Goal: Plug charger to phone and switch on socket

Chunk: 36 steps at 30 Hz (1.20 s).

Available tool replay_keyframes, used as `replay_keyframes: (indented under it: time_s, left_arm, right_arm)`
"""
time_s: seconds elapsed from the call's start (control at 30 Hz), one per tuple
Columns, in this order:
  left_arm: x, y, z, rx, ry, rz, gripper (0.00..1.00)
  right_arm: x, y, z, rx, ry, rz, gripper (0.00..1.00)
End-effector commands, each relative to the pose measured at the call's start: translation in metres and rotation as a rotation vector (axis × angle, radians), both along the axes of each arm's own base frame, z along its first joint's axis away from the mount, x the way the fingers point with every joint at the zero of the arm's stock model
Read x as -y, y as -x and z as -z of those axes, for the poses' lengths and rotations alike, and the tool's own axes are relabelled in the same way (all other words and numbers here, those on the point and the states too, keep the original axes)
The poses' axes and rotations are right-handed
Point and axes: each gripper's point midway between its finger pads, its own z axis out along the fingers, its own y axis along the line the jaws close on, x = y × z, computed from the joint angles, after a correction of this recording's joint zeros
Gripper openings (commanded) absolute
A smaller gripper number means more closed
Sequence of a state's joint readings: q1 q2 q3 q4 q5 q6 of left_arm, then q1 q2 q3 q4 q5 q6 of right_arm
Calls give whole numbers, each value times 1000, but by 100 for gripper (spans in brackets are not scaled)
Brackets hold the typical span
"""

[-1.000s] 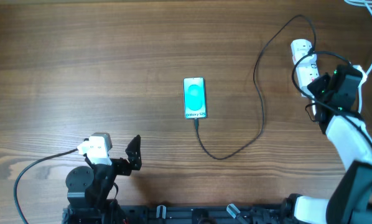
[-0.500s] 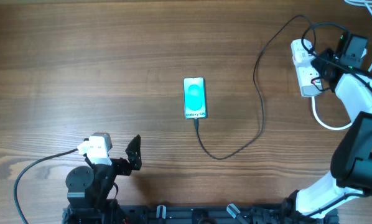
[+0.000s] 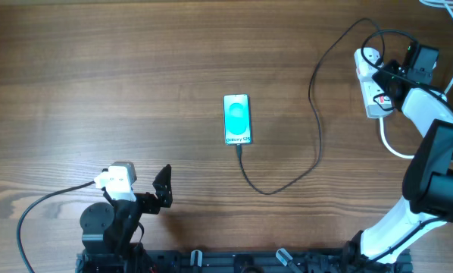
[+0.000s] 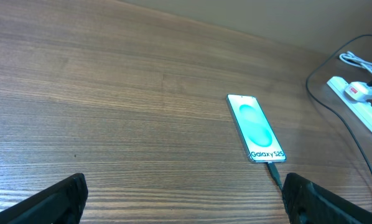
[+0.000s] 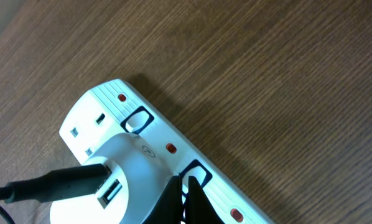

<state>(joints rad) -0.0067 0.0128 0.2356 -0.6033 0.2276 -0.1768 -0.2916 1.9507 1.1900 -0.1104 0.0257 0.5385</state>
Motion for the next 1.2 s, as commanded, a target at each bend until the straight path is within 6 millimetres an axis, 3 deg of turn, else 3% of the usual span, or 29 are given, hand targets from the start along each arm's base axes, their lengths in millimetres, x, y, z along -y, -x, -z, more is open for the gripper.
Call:
replay_keyframes:
  time_s: [0.0, 0.43, 0.77, 0.97, 1.17]
  left_arm:
    - [-1, -1, 1, 8, -16, -4, 100]
    - [-1, -1, 1, 8, -16, -4, 100]
    - [-1, -1, 1, 8, -16, -3, 100]
    - [-1, -1, 1, 8, -16, -3, 100]
    - [-1, -1, 1, 8, -16, -3, 100]
  right_arm:
    - [-3, -7, 14, -7, -22, -2, 5]
    - [-23, -14, 20, 3, -63, -64, 4]
    - [-56, -2, 37, -91, -90, -108, 5]
    - [-28, 1, 30, -94, 0, 0, 5]
    - [-2, 0, -17, -3, 44, 62, 4]
